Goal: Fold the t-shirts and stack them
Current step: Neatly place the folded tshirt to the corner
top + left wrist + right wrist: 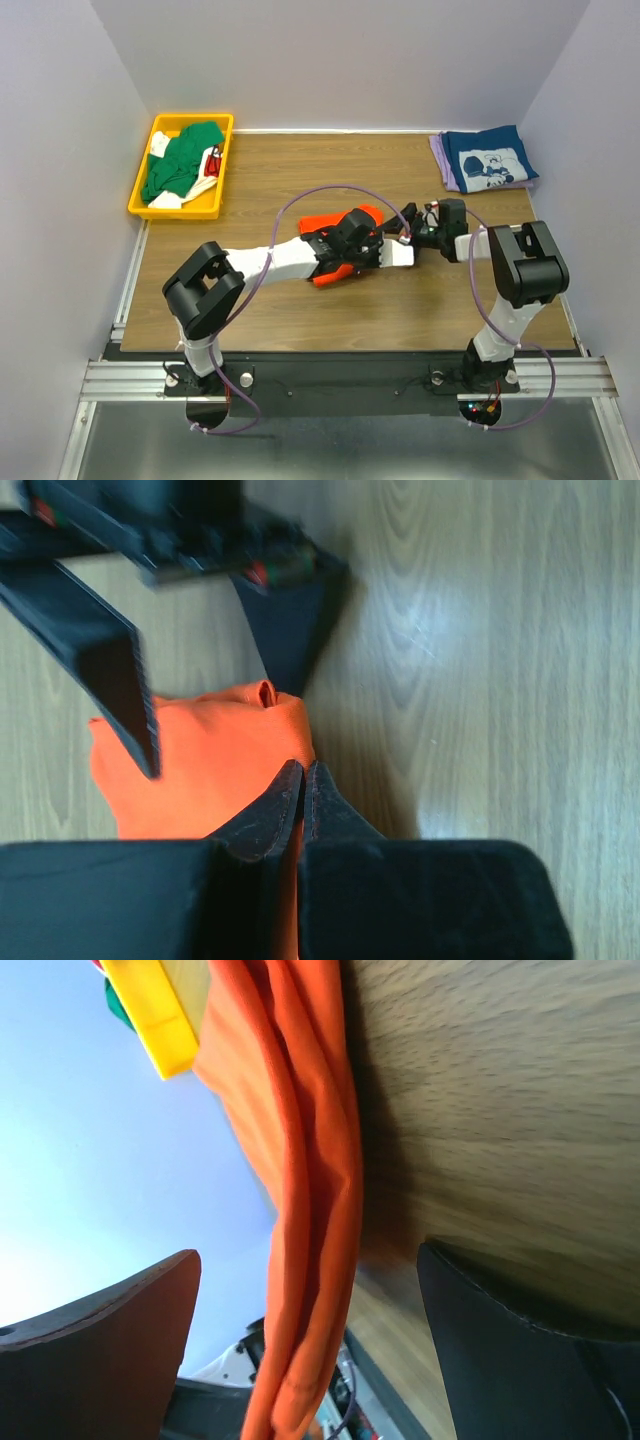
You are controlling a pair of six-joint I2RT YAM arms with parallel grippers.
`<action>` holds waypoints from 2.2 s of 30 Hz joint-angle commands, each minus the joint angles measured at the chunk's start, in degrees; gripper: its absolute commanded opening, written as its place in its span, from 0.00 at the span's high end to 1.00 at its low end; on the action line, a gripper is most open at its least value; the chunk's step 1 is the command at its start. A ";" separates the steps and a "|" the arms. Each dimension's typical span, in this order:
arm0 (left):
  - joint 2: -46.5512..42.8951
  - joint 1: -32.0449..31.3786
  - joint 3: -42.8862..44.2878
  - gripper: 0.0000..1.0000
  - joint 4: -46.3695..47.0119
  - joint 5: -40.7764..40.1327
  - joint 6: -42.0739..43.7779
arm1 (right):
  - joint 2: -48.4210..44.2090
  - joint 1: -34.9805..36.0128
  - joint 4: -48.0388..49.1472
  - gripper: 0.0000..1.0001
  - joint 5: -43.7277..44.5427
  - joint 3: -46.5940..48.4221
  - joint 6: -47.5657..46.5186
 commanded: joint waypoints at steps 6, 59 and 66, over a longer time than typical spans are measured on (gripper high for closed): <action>1.58 0.93 6.11 1.00 0.56 2.79 -3.35 | 5.23 2.48 6.73 0.21 6.87 2.16 5.28; -15.65 25.62 0.32 0.02 -15.61 7.98 -20.84 | 21.58 -10.87 -39.76 0.99 26.83 67.80 -78.56; -16.53 25.71 -0.92 0.01 -15.00 8.15 -21.19 | 26.85 -13.07 -41.69 0.99 29.12 81.42 -80.94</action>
